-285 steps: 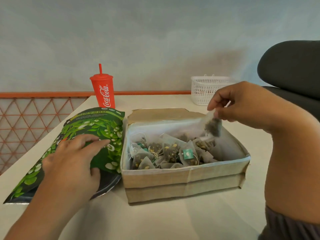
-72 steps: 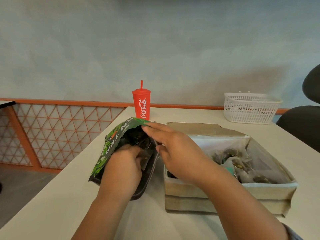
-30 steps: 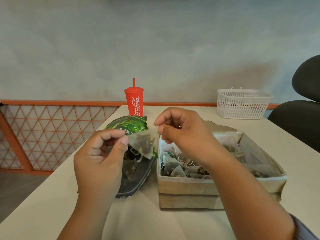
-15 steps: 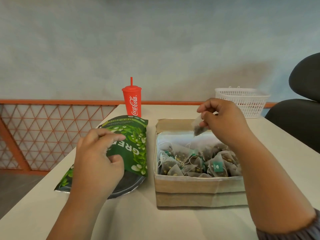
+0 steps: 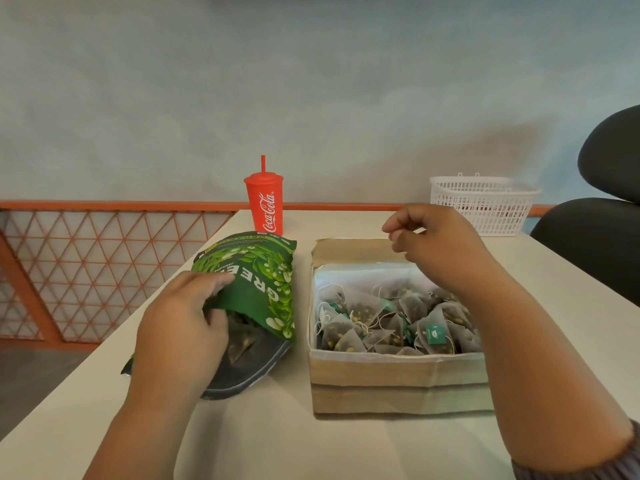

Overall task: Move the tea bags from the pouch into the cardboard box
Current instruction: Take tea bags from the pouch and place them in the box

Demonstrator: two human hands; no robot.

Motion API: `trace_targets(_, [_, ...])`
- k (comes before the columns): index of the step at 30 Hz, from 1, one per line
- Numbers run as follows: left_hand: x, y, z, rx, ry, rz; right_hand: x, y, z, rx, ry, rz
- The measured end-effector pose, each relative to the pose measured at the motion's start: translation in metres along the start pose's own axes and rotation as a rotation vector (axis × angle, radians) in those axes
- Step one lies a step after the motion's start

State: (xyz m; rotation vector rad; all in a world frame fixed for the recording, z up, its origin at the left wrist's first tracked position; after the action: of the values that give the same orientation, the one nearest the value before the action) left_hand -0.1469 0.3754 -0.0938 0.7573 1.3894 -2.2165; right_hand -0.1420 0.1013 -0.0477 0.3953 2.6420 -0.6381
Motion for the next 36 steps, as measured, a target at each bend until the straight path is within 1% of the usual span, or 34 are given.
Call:
trace_targets(2, [0.001, -0.010, 0.004, 0.055, 0.001, 0.087, 0.010, 0.021, -0.020, -0.031, -0.044, -0.140])
trace_targets(4, [0.002, -0.017, 0.008, 0.088, 0.014, 0.155, 0.027, 0.055, -0.040, -0.041, -0.076, -0.375])
trace_targets(6, [0.004, -0.022, 0.010, 0.109, 0.029, 0.214, 0.047, 0.091, -0.051, 0.036, -0.129, -0.607])
trace_targets(7, [0.005, -0.024, 0.012, 0.118, 0.042, 0.239, 0.056, 0.105, -0.052, 0.092, -0.146, -0.696])
trace_targets(9, [0.006, -0.028, 0.014, 0.136, 0.077, 0.282, 0.064, 0.123, -0.049, 0.208, -0.162, -0.776])
trace_targets(12, [0.008, -0.033, 0.017, 0.138, 0.121, 0.341, 0.064, 0.129, -0.045, 0.276, -0.171, -0.748])
trace_targets(16, [0.014, -0.043, 0.033, 0.143, 0.199, 0.391, 0.056, 0.125, -0.041, 0.261, -0.181, -0.667])
trace_targets(18, [0.021, -0.046, 0.050, 0.143, 0.285, 0.391, 0.053, 0.125, -0.041, 0.240, -0.194, -0.640])
trace_targets(19, [0.023, -0.044, 0.057, 0.154, 0.322, 0.364, 0.052, 0.125, -0.041, 0.227, -0.204, -0.625])
trace_targets(21, [0.023, -0.030, 0.064, 0.167, 0.339, 0.244, 0.049, 0.124, -0.041, 0.194, -0.214, -0.602])
trace_targets(22, [0.020, -0.019, 0.064, 0.135, 0.313, 0.161, 0.048, 0.123, -0.041, 0.175, -0.213, -0.592])
trace_targets(23, [0.018, -0.005, 0.060, 0.076, 0.263, 0.060, 0.047, 0.122, -0.041, 0.158, -0.208, -0.581])
trace_targets(26, [0.018, 0.037, 0.032, -0.157, 0.022, -0.264, 0.046, 0.117, -0.044, 0.137, -0.205, -0.561])
trace_targets(28, [0.023, 0.049, 0.021, -0.286, -0.051, -0.426, 0.048, 0.117, -0.048, 0.148, -0.226, -0.555])
trace_targets(29, [0.024, 0.051, 0.019, -0.307, -0.065, -0.460, 0.049, 0.118, -0.050, 0.166, -0.242, -0.549])
trace_targets(31, [0.023, 0.052, 0.017, -0.320, -0.086, -0.461, 0.049, 0.118, -0.054, 0.202, -0.276, -0.524])
trace_targets(33, [0.019, 0.045, 0.015, -0.340, -0.115, -0.420, 0.048, 0.116, -0.056, 0.198, -0.290, -0.485])
trace_targets(35, [0.016, 0.032, 0.016, -0.291, -0.127, -0.317, 0.045, 0.111, -0.056, 0.188, -0.287, -0.439])
trace_targets(36, [0.014, 0.023, 0.018, -0.238, -0.114, -0.230, 0.044, 0.109, -0.057, 0.184, -0.291, -0.415])
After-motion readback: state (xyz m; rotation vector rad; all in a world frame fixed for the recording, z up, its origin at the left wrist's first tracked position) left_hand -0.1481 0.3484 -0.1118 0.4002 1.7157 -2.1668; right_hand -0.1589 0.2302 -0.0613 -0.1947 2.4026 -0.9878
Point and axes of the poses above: each hand's wrist, its own x-axis away from the middle knuckle, its own y-axis out of the palm, z = x × y, the point moved 9 cm from there along -x, towards the middle knuckle, and after that the axes turned 13 degrees about -x, right-handed, at the moved point
